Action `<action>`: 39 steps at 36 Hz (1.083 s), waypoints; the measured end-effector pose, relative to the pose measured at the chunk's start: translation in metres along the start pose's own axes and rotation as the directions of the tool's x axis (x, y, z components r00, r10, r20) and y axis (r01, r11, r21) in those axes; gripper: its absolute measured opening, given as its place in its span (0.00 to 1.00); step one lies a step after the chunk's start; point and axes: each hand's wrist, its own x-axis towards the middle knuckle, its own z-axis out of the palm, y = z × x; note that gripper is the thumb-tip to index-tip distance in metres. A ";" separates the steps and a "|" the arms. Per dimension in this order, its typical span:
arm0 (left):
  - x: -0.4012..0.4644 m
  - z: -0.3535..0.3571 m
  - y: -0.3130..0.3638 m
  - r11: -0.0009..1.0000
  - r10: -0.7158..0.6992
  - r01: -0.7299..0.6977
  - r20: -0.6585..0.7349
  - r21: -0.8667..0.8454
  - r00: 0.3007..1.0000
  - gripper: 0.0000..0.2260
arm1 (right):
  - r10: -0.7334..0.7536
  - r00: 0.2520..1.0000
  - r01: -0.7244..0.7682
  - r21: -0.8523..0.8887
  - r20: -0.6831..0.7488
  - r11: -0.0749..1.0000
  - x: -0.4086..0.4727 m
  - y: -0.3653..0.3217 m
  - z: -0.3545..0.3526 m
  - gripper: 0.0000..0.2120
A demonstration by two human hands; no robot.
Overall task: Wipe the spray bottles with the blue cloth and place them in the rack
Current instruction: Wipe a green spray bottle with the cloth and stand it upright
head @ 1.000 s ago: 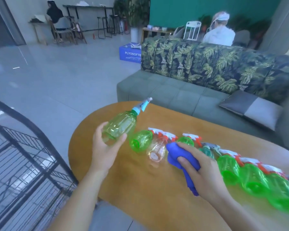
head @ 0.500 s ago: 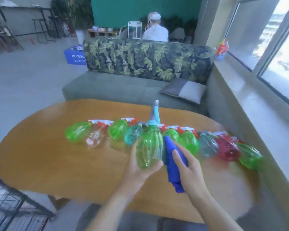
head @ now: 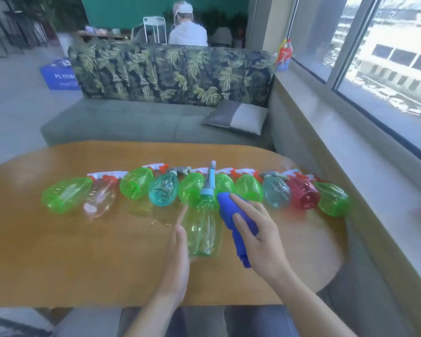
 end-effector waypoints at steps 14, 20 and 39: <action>0.008 -0.018 -0.029 0.997 0.057 -0.059 0.039 0.042 0.998 0.25 | -0.252 0.967 0.241 -0.405 0.027 0.882 0.011 0.030 0.068 0.17; 0.007 -0.024 -0.039 0.999 -0.004 0.007 0.066 -0.046 0.998 0.33 | -0.497 0.840 0.539 -0.432 0.217 0.723 -0.016 0.043 0.062 0.16; 0.002 -0.019 -0.030 0.993 0.093 -0.096 0.049 0.072 0.995 0.21 | -0.222 0.975 0.211 -0.355 0.008 0.911 0.019 0.034 0.066 0.18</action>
